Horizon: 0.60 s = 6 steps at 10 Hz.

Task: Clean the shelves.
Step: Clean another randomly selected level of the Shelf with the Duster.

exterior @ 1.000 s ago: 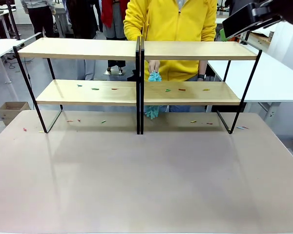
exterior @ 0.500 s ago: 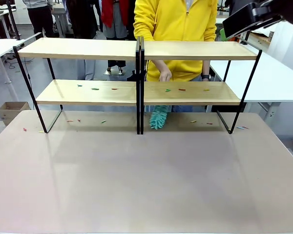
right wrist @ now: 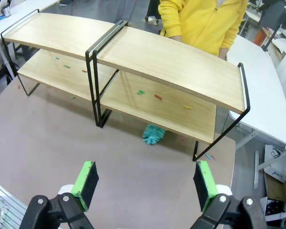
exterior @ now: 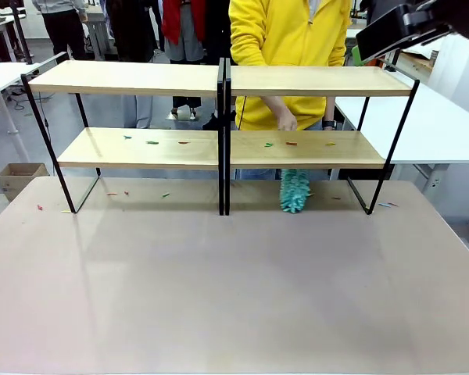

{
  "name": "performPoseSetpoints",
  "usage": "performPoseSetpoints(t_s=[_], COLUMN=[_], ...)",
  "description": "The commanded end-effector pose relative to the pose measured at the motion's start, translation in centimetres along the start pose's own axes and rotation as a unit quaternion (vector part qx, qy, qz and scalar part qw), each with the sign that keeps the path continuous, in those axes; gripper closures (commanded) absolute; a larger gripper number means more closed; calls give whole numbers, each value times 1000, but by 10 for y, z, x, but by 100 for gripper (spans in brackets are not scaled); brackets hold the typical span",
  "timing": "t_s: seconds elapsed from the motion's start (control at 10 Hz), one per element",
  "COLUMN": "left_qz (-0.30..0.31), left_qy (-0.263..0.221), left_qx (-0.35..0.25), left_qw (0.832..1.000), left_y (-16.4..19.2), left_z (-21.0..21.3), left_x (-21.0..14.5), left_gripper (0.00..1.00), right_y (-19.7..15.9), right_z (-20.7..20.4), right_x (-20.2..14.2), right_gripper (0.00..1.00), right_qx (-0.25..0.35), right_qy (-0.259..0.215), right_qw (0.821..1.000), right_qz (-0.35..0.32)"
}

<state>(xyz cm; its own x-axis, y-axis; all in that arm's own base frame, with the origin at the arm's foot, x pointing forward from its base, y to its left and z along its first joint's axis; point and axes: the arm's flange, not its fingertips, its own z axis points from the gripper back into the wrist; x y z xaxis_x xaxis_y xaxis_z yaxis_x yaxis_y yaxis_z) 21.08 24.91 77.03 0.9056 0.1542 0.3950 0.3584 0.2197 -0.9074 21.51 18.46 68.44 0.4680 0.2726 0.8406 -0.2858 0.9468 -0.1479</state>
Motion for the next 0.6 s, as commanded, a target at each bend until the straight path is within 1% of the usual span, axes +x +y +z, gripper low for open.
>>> performPoseSetpoints(t_s=[0.0,0.5], left_qz=[-4,-4], left_qy=[-3,-3], left_qx=[5,5], left_qw=[1000,1000], left_y=[-3,-3], left_z=[6,6], left_x=[-6,-6], left_gripper=[88,88], right_y=[0,0], right_z=[0,0], right_x=[0,0], right_gripper=[0,0], right_qx=[-2,-2], right_qy=[-1,-1], right_qw=[1000,1000], right_qz=[-2,-2])
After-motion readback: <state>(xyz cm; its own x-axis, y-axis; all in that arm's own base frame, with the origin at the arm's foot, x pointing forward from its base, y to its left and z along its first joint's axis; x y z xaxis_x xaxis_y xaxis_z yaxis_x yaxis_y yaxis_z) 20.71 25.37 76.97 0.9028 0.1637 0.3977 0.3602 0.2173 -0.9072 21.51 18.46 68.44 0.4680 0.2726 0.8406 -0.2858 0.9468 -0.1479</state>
